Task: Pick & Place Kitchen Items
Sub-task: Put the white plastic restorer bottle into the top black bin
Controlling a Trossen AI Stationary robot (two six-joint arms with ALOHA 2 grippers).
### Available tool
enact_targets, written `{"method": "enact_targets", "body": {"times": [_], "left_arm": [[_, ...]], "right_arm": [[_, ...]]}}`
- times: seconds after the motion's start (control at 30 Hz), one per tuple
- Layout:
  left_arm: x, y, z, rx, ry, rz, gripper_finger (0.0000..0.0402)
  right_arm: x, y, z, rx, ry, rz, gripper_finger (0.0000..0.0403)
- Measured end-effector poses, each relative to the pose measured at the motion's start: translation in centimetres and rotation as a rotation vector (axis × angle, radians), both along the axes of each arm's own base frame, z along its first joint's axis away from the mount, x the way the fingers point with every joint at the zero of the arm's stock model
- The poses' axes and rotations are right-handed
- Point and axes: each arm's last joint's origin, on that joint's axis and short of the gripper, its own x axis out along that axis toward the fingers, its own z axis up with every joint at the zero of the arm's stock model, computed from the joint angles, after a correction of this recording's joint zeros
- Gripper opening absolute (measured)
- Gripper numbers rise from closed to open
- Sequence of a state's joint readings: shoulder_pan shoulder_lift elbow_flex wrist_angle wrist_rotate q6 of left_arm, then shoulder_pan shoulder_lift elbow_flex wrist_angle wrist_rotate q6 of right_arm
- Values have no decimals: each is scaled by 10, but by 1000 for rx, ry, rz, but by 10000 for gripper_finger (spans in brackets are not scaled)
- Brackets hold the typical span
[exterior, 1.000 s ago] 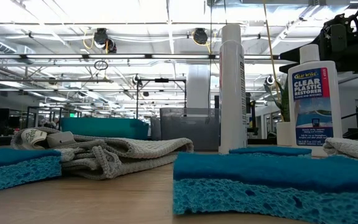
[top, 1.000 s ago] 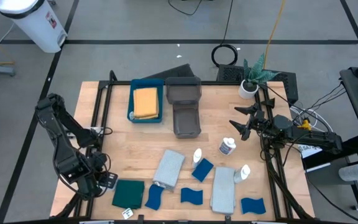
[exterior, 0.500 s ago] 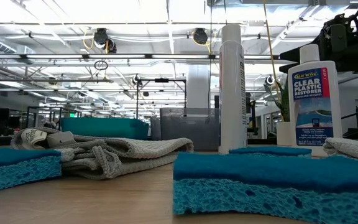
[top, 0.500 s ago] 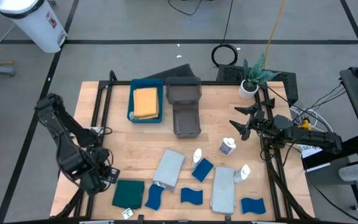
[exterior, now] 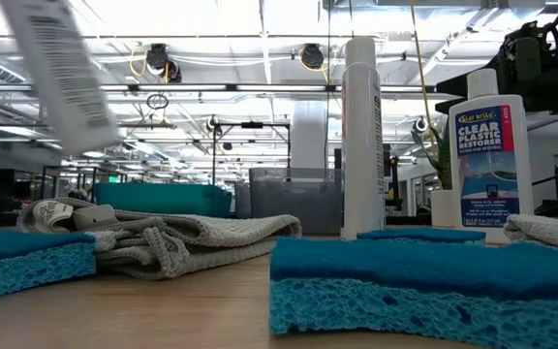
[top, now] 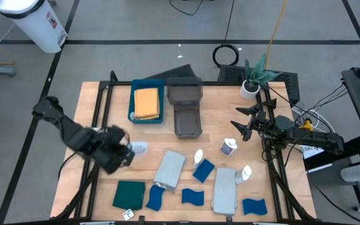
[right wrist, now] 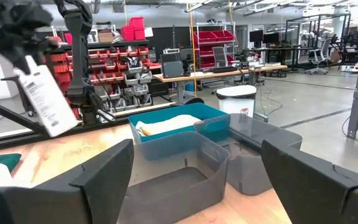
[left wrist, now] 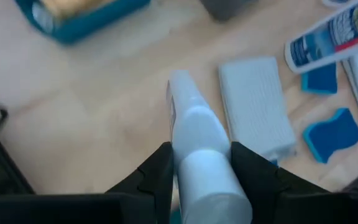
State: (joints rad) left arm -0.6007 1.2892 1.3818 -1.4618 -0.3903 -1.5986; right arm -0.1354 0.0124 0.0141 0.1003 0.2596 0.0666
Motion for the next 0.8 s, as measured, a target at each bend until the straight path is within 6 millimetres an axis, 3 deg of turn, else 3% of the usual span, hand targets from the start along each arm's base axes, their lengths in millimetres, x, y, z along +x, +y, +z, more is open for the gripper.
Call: {"method": "enact_targets", "body": {"times": [0.37,0.8], "left_arm": [[37,58,-5,-52,177,-208,132],[116,94,-64,-30,322,-668,132]], "right_arm": [[0,0,0,0,0,0,334],[0,0,0,0,0,0,334]]}}
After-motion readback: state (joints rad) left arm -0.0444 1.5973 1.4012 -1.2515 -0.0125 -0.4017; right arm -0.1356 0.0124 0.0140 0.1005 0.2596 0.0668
